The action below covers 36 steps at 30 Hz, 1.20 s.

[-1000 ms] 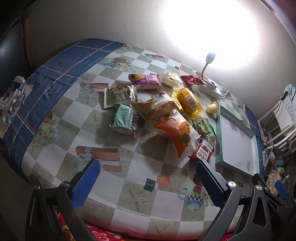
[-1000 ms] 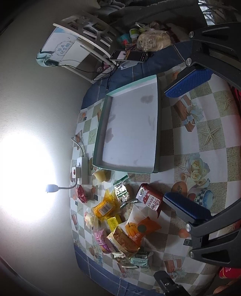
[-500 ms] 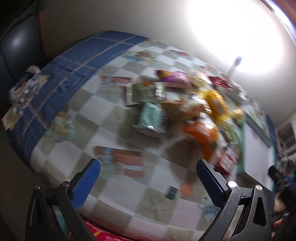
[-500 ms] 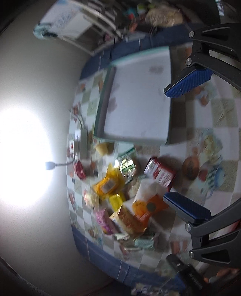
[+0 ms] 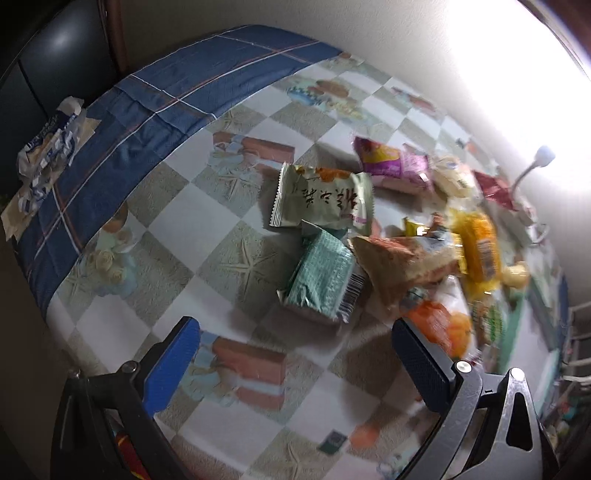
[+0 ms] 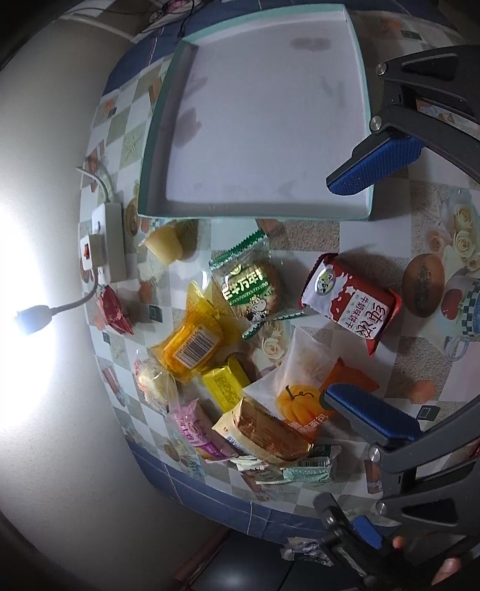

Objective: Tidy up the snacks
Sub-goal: 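Move right gripper toward red-white milk biscuit pack while left approaches green striped pack, then close right gripper on red-white pack while left closes on green striped pack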

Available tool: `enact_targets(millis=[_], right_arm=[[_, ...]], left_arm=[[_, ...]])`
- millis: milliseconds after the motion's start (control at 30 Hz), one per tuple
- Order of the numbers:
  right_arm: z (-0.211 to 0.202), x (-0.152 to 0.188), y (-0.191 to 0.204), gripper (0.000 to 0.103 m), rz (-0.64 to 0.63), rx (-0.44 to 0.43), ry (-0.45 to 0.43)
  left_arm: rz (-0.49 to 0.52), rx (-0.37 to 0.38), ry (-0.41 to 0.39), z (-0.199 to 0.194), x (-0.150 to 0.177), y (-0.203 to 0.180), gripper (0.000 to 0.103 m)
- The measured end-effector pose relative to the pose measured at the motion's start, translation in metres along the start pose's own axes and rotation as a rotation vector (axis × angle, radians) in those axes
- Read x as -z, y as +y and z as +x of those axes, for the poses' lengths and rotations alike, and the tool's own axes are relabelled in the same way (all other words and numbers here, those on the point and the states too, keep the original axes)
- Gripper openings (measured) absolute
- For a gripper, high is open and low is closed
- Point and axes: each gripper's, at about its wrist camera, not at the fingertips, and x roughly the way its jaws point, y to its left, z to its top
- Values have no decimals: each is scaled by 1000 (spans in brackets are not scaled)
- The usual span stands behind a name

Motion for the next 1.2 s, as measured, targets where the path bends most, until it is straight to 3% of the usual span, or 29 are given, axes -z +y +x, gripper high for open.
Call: enact_targets(millis=[100,200,333,400,567,733,1067,1200], right_arm=[[3,0,1,103,-12,-9,14],[7,2,4,103,-17,-27,19],[15,4,11,95,-25,-43,43],[18,5,13,91,-30,-36,47],[21,6,15,82,-24,-46,51],[28,8,17,80,-26,-57,78],[42,12,17,75,-30,-41,128],[45,13,13,68,-25,-39,136]], left_arm=[[50,-101,-27,12,-3,-14,103],[4,-154,-49,18,-8,-9,103],[0,-129,-77,24,-16,-3,103],[25,-158,-82,29,-18,-4,103],[123,-137,-101,32,-19,-21,100],[183,-133,-91,39,-17,-33,99],[136,-217,-111,41,-20,-21,99],[94,-205,-109,41,-19,-11,99]])
